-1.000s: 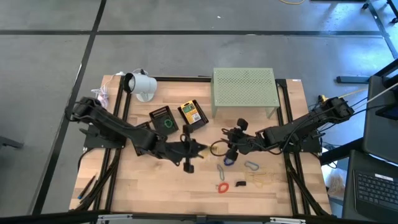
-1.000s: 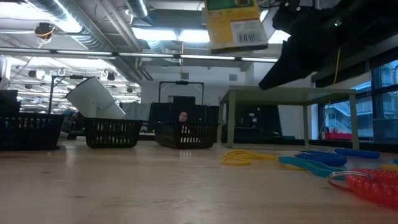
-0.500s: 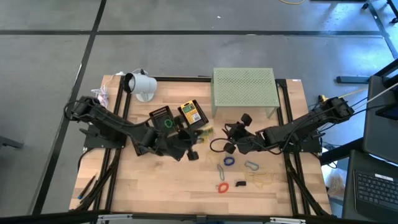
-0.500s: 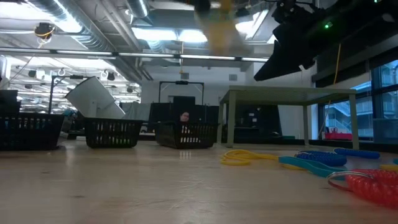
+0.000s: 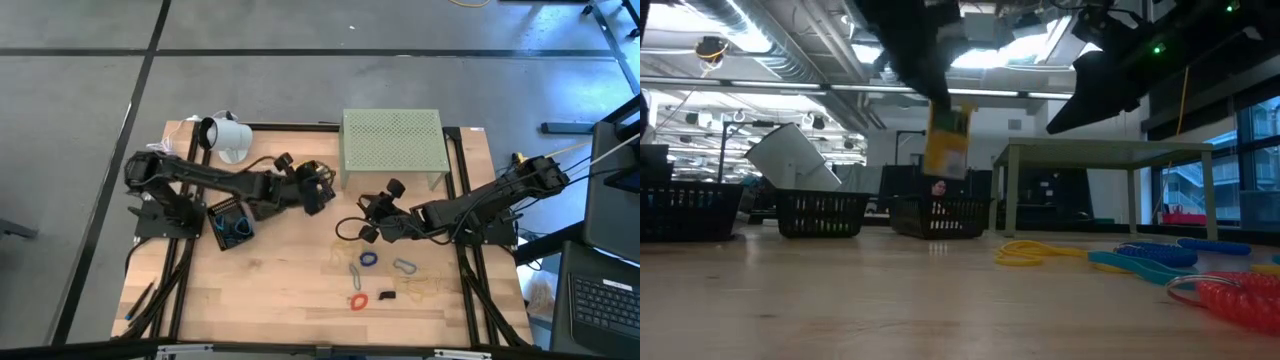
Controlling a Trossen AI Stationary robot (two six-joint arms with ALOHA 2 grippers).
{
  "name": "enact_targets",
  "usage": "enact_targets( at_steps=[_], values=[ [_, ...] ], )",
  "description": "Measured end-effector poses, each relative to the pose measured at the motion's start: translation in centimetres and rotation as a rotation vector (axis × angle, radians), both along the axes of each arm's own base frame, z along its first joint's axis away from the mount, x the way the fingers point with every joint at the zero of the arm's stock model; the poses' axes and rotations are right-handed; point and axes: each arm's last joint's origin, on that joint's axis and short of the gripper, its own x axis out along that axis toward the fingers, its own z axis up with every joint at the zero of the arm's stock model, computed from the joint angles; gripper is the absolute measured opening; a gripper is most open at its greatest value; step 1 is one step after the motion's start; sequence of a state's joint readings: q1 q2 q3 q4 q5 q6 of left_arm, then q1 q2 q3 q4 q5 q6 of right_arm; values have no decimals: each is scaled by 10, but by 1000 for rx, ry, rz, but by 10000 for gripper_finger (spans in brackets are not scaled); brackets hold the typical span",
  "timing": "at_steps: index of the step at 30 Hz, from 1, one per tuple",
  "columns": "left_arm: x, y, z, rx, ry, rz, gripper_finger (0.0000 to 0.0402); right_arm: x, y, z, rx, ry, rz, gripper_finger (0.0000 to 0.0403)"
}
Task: Pick & Place Office Desk Supplies
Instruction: Put the crayon pack into the right black basket, then put the yellow rubber band into the left black basket
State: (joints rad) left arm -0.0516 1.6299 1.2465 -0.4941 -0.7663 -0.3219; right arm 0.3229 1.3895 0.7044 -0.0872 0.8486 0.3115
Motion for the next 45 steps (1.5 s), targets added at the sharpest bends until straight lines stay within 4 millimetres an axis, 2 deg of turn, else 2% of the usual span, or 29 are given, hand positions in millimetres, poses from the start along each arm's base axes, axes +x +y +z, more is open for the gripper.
enact_targets(
  at_steps=[6,13,21,30,35,41,45],
  values=[
    [8,23,-20,-52,65,29,2,0,-1,0,-12,11,5,131],
    [14,29,-36,-87,111,23,6,0,-1,0,-31,28,19,131],
    [15,27,-37,-102,110,8,41,1,-3,0,-46,40,19,131],
    [13,29,-35,-8,133,45,93,2,-9,0,-26,28,-10,131],
    [14,20,-35,-32,122,16,100,3,-6,-2,40,44,56,131],
    [14,-2,-35,-28,109,-13,108,4,-3,-3,136,73,162,131],
    [14,-20,-36,-77,113,-94,124,4,1,-5,222,91,243,131]
  ],
)
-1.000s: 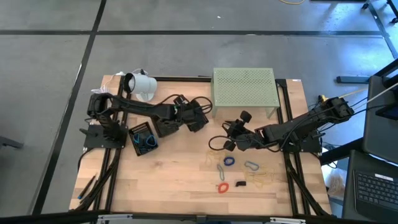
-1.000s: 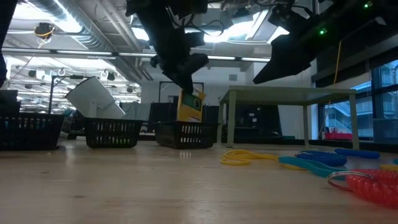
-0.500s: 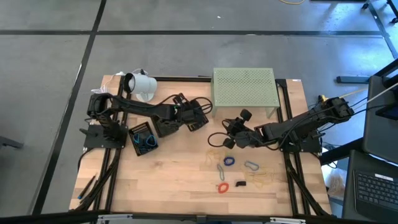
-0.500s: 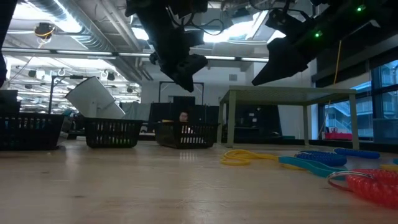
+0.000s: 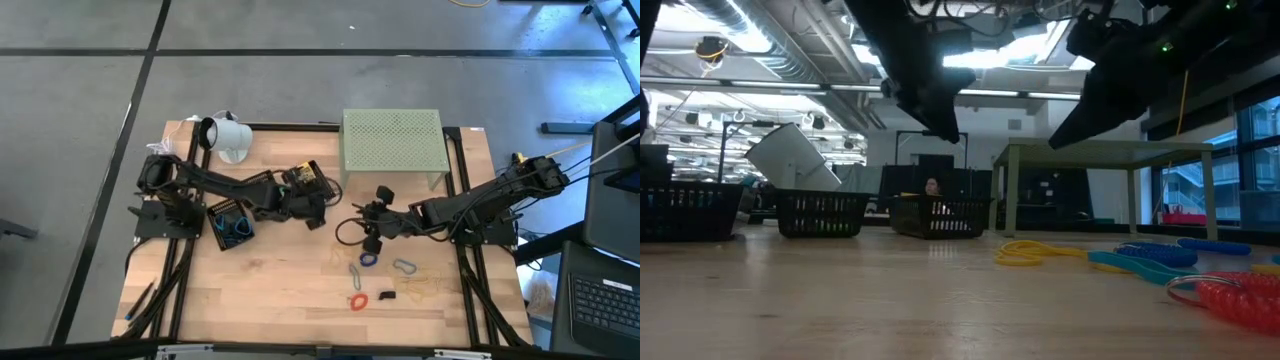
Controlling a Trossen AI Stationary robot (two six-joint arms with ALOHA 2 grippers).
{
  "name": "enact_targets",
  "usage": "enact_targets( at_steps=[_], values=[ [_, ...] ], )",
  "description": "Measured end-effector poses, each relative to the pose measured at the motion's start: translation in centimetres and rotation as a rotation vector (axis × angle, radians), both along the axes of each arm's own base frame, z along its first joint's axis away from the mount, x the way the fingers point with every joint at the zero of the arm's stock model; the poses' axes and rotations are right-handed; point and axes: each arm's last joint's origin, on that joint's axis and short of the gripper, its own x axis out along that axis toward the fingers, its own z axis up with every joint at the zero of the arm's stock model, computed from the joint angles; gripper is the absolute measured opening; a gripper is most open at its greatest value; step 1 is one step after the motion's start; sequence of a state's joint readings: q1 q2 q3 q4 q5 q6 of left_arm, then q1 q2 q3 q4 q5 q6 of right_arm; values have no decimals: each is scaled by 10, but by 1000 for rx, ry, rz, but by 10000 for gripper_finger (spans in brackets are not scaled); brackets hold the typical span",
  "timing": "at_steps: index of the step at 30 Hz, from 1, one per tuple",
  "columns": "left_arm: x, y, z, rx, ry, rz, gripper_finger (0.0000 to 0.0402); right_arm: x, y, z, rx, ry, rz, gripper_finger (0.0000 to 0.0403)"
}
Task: Pick & Place Office Desk Supplies
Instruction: Put the yellow rubber band into the left black basket
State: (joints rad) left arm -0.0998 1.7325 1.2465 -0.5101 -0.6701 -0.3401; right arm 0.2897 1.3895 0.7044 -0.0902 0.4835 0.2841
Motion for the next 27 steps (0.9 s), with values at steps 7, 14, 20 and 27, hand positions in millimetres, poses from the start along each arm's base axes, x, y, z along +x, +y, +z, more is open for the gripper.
enact_targets(
  at_steps=[7,14,20,27],
  values=[
    [3,-33,-2,-170,-33,-172,155,-2,3,-2,47,29,34,131],
    [16,-54,-29,-202,8,-291,168,-8,11,-5,60,69,43,131],
    [36,-64,-60,-177,9,-449,165,-17,22,-10,83,124,48,131],
    [50,-60,-83,-162,-9,-496,168,-25,34,-12,107,158,53,131]
  ],
)
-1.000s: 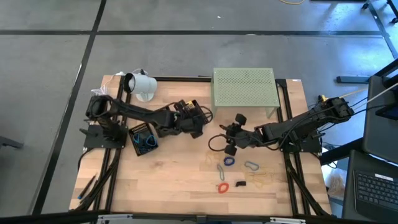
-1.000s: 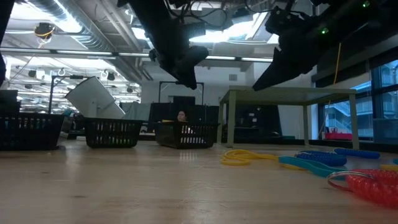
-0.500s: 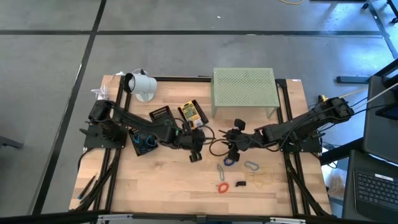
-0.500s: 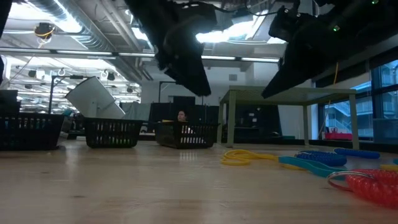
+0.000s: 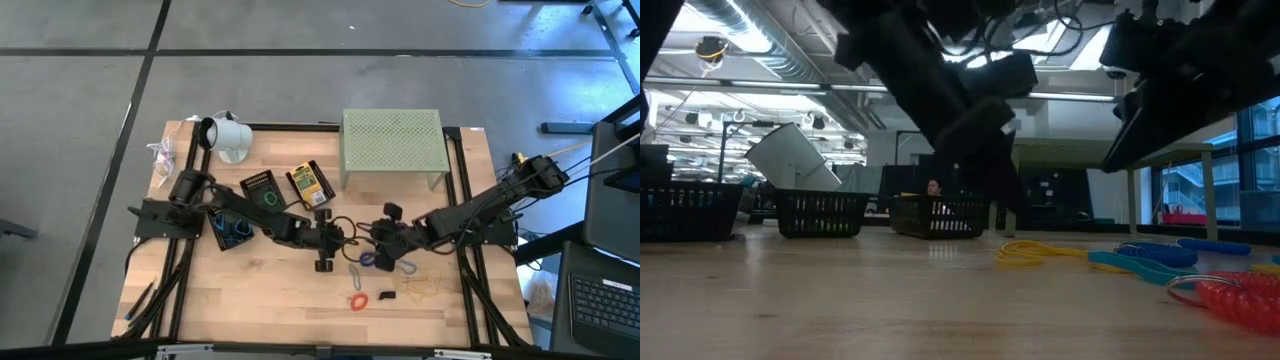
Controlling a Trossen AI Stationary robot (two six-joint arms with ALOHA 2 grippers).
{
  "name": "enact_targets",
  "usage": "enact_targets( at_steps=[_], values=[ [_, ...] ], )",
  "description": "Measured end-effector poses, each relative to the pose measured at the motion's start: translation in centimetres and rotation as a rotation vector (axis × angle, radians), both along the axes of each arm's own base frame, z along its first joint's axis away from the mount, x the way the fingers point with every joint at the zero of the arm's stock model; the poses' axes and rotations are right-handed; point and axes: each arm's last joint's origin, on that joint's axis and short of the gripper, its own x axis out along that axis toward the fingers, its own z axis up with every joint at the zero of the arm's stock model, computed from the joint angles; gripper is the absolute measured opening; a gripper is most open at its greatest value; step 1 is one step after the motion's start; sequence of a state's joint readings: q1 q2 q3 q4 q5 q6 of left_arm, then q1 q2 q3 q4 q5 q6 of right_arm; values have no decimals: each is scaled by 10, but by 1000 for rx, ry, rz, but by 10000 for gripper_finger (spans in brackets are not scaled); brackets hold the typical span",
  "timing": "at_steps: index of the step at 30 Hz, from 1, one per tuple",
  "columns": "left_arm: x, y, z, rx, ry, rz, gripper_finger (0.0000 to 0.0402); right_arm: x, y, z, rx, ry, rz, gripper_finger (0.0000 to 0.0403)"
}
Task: Pick & Place Office Desk Supplies
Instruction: Put the yellow rubber band into the left black basket
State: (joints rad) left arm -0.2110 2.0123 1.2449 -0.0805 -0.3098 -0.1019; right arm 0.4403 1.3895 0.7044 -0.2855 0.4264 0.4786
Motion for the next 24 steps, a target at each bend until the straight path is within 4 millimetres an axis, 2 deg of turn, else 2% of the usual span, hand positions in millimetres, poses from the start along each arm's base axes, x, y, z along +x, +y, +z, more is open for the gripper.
enact_targets(
  at_steps=[12,14,18,24],
  values=[
    [5,11,-21,-67,47,-10,168,-2,5,0,4,-3,13,131],
    [6,11,-20,-75,38,-15,165,-2,5,0,3,-3,14,131],
    [6,11,-19,-81,39,-20,132,-2,5,0,1,-2,16,131],
    [6,9,-19,-120,44,-54,56,-2,5,0,-20,-10,7,131]
  ],
)
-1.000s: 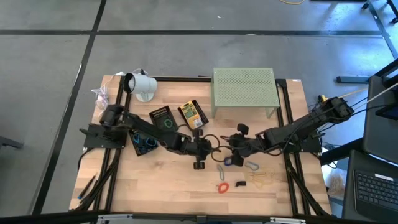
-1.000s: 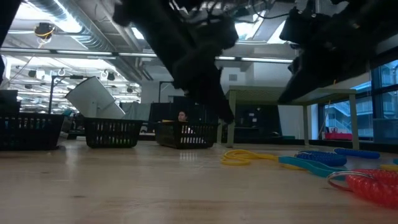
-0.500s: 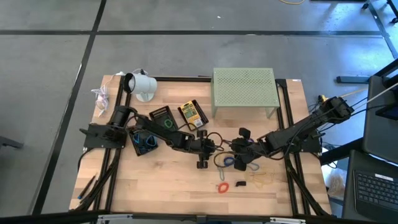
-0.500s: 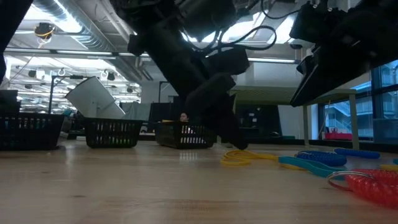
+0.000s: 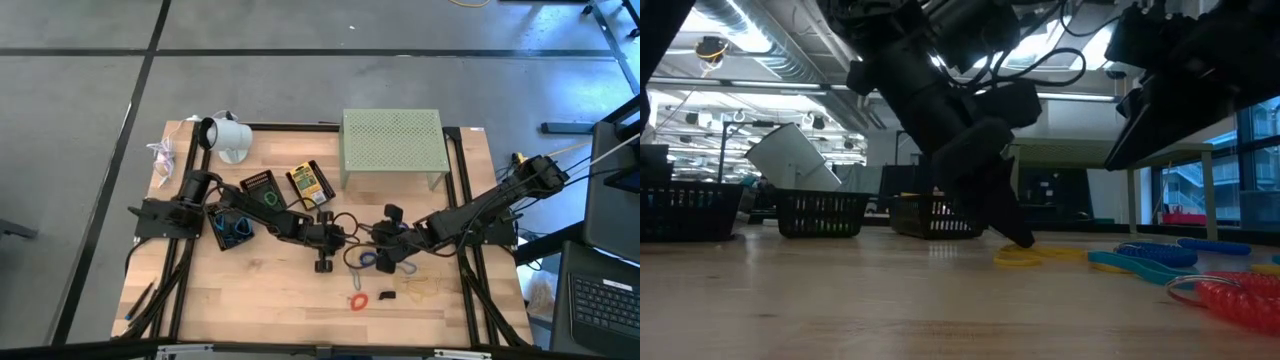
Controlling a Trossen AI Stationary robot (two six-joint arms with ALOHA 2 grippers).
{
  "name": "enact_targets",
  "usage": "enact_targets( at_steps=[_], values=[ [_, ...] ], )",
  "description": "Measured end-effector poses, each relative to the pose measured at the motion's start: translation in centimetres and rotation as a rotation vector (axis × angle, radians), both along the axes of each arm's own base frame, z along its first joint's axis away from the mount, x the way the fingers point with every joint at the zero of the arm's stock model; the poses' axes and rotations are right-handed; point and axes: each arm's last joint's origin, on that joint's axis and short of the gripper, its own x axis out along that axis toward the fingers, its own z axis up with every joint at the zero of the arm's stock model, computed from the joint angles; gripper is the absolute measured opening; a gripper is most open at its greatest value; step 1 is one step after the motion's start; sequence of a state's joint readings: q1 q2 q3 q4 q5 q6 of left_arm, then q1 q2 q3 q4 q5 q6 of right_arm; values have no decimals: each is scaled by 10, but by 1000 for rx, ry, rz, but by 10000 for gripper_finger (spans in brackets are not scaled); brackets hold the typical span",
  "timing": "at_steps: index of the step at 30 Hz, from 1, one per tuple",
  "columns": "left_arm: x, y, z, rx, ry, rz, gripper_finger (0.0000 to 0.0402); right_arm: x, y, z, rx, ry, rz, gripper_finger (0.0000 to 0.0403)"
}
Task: Pick & Place Office Desk Supplies
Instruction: Put the yellow rubber band into the left black basket
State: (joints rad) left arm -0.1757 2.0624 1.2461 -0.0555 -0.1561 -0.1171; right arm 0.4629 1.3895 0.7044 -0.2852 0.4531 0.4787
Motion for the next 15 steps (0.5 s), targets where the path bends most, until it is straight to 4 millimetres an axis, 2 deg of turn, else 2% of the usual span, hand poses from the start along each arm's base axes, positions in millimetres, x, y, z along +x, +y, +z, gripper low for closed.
enact_targets(
  at_steps=[5,15],
  values=[
    [0,0,0,14,1,-18,6,0,0,0,-8,-4,-6,131],
    [0,-1,6,12,-23,-22,2,0,0,0,-9,-4,-5,131]
  ],
)
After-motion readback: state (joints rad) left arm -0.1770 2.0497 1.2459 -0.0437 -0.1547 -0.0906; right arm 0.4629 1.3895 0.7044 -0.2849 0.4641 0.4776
